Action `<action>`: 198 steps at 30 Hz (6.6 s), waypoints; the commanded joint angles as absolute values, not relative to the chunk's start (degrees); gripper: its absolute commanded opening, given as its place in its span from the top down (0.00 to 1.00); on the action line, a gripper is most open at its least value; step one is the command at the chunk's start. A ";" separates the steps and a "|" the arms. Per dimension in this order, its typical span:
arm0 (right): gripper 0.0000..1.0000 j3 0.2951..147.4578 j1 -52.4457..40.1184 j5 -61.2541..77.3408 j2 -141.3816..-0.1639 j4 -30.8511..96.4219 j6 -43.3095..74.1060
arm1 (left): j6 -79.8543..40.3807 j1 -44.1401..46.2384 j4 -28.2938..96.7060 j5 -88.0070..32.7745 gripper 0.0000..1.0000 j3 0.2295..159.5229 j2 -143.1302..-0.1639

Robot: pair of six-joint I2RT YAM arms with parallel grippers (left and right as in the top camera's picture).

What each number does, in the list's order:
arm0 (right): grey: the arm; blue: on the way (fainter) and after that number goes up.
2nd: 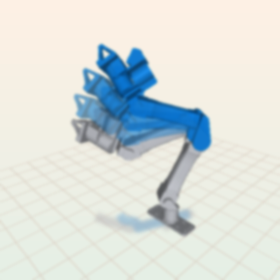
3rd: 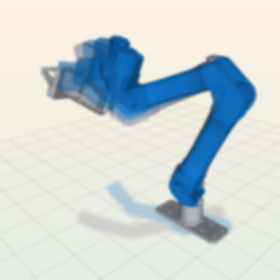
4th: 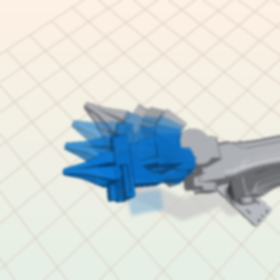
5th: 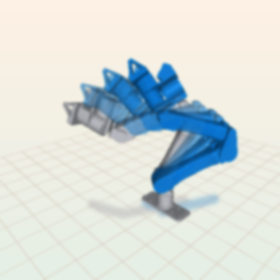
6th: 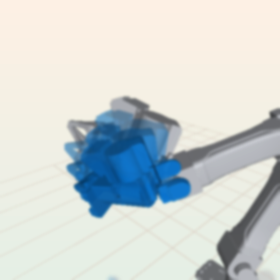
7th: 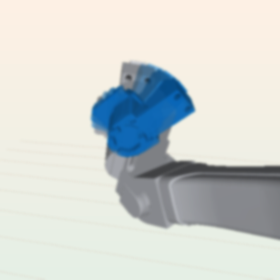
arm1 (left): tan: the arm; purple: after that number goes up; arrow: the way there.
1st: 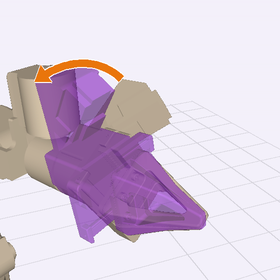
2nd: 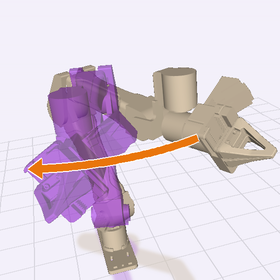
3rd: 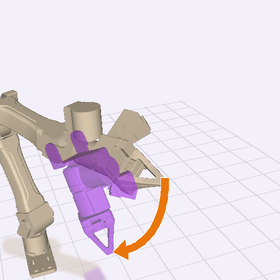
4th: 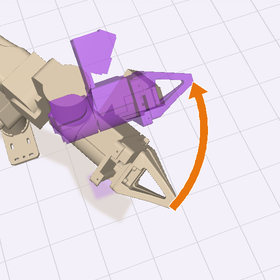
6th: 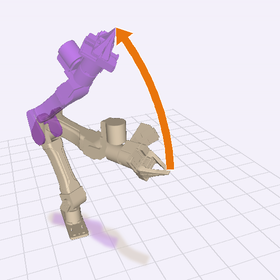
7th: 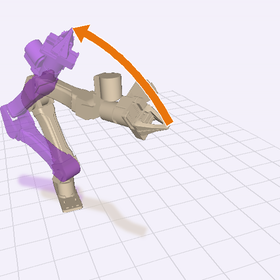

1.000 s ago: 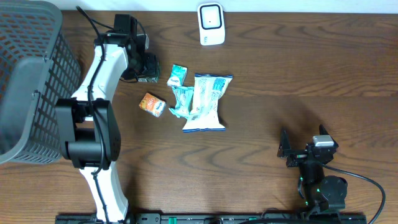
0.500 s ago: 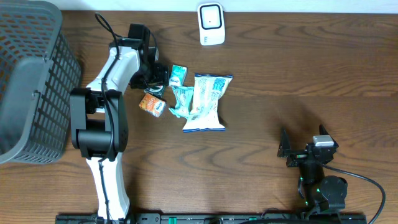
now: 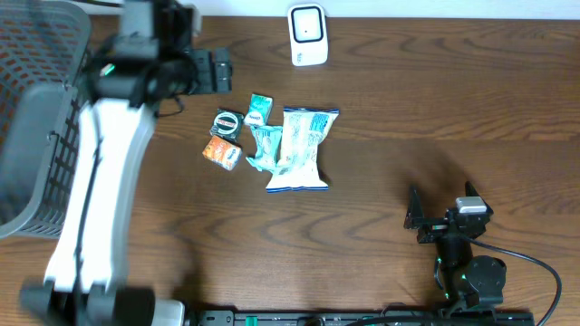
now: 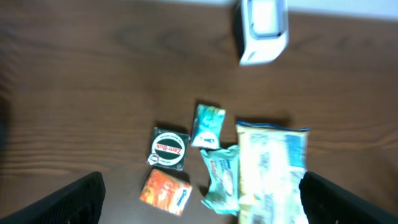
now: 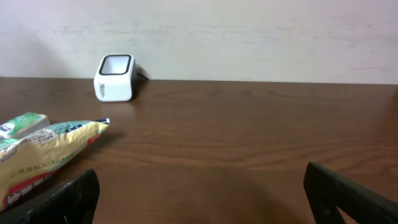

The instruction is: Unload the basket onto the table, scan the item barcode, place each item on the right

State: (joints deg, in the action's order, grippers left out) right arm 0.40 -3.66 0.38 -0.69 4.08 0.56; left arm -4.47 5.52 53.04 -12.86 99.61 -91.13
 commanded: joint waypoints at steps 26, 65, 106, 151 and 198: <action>0.01 0.34 -4.08 1.54 -0.45 4.16 1.78 | -13.43 -16.05 80.51 -3.40 0.02 99.04 -68.82; 0.01 32.49 -4.08 28.32 -21.12 -6.98 35.00 | -13.41 -16.05 80.95 -3.38 0.02 99.04 -68.82; 0.49 77.01 -24.21 13.65 -82.32 41.54 15.09 | -13.41 -16.05 80.95 -3.38 0.02 99.04 -68.82; 0.99 77.01 -26.41 11.03 -108.49 28.01 21.87 | -13.41 -16.05 80.95 -3.38 0.03 99.04 -68.82; 0.99 82.21 -33.47 -4.58 -114.76 46.98 25.98 | -13.41 -16.05 80.95 -3.38 0.02 99.04 -68.82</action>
